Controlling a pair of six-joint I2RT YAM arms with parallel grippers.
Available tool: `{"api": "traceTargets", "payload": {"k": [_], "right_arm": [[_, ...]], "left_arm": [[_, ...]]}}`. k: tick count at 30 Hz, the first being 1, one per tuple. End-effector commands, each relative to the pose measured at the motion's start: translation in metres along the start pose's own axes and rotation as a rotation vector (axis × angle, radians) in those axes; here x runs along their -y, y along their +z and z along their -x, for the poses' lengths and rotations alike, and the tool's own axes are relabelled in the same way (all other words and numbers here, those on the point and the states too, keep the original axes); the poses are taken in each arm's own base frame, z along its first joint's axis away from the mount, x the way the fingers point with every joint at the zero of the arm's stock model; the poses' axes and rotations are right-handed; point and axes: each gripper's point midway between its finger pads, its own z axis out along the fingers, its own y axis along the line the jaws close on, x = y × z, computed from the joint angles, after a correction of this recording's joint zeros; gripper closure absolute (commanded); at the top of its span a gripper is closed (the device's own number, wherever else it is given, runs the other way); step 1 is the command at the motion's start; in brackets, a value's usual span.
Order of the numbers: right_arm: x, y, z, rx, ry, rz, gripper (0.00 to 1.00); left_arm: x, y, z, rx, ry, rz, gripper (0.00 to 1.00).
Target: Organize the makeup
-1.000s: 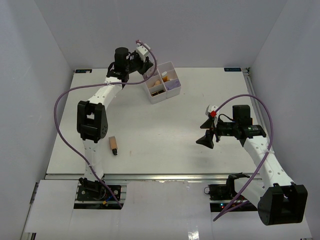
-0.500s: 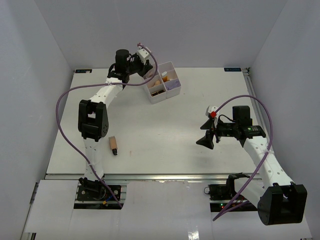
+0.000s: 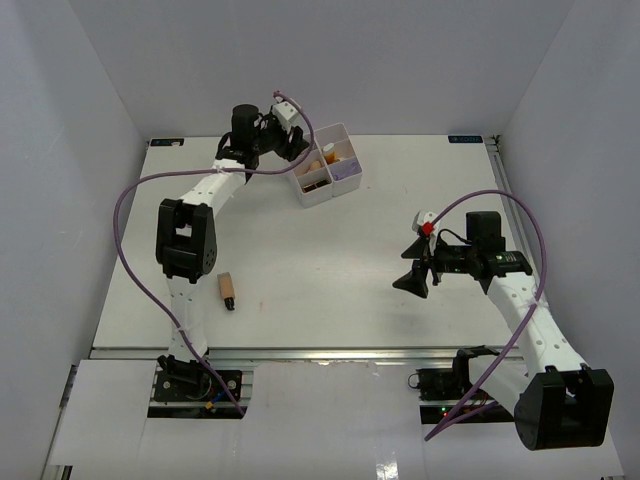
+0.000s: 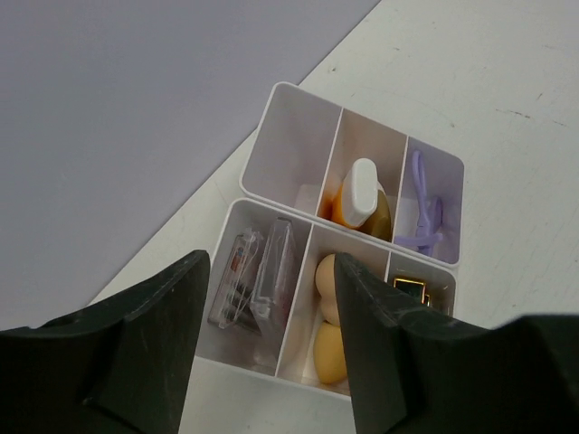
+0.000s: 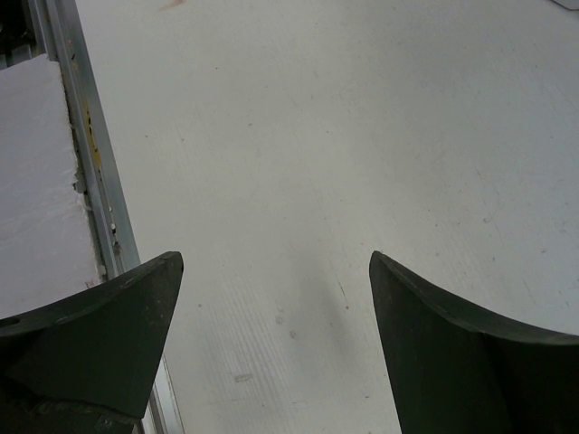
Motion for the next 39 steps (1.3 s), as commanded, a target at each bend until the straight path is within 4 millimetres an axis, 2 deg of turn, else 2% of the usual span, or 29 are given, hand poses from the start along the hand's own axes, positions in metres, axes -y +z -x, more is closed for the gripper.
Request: {"api": "traceTargets", "payload": {"k": [1,4,7,8,9,10,11,12,14,16,17,18,19,21,22,25,27,31,36,39], "right_arm": [[0.003,-0.002,0.007,0.030,-0.024,-0.006,0.10],[0.004,-0.004,0.007,0.031,-0.024,-0.014,0.10],[0.005,-0.004,0.008,0.029,-0.023,-0.023,0.10],[0.007,-0.006,0.008,0.025,-0.024,-0.037,0.10],[0.011,-0.007,0.007,0.016,-0.021,-0.063,0.10],[0.015,-0.009,0.007,0.011,-0.016,-0.092,0.10],[0.020,-0.011,0.007,0.007,-0.010,-0.122,0.10],[0.024,-0.013,0.007,0.007,-0.008,-0.151,0.10],[0.039,-0.020,0.011,0.012,-0.014,-0.245,0.10],[0.044,-0.023,0.009,0.025,0.050,-0.287,0.10],[0.045,-0.024,0.009,0.034,0.071,-0.290,0.10],[0.042,-0.023,0.009,0.045,0.088,-0.270,0.10],[0.040,-0.022,0.009,0.047,0.100,-0.254,0.10],[0.037,-0.022,0.010,0.050,0.094,-0.225,0.10],[0.036,-0.022,0.010,0.050,0.091,-0.218,0.10],[0.033,-0.023,0.011,0.055,0.079,-0.216,0.10],[0.032,-0.023,0.012,0.060,0.072,-0.215,0.10],[0.037,-0.029,0.010,0.065,0.081,-0.244,0.10],[0.035,-0.029,0.012,0.075,0.082,-0.233,0.10],[0.034,-0.029,0.012,0.079,0.081,-0.229,0.10]], "left_arm": [[-0.011,-0.028,0.065,0.101,0.027,0.070,0.27],[-0.015,-0.044,0.086,0.126,0.005,0.123,0.22],[-0.013,-0.078,0.117,0.174,-0.071,0.199,0.10],[-0.012,-0.088,0.119,0.182,-0.105,0.223,0.05],[-0.004,-0.100,0.109,0.172,-0.176,0.228,0.03],[0.005,-0.118,0.114,0.186,-0.227,0.235,0.02],[0.013,-0.140,0.129,0.220,-0.263,0.241,0.02],[0.021,-0.155,0.127,0.210,-0.317,0.250,0.02],[0.024,-0.185,0.113,0.177,-0.440,0.332,0.02],[0.047,-0.213,0.080,0.102,-0.601,0.362,0.02],[0.062,-0.235,0.074,0.078,-0.649,0.377,0.02],[0.070,-0.247,0.065,0.059,-0.688,0.394,0.02],[0.079,-0.256,0.057,0.039,-0.725,0.404,0.02],[0.110,-0.274,0.013,-0.072,-0.836,0.426,0.02],[0.120,-0.286,0.010,-0.065,-0.893,0.449,0.04],[0.140,-0.308,-0.032,-0.181,-0.987,0.546,0.15],[0.150,-0.317,-0.056,-0.232,-1.012,0.588,0.23],[0.163,-0.330,-0.102,-0.342,-1.064,0.678,0.31],[0.165,-0.340,-0.160,-0.546,-1.076,0.813,0.32],[0.166,-0.338,-0.175,-0.580,-1.066,0.820,0.32]]}}
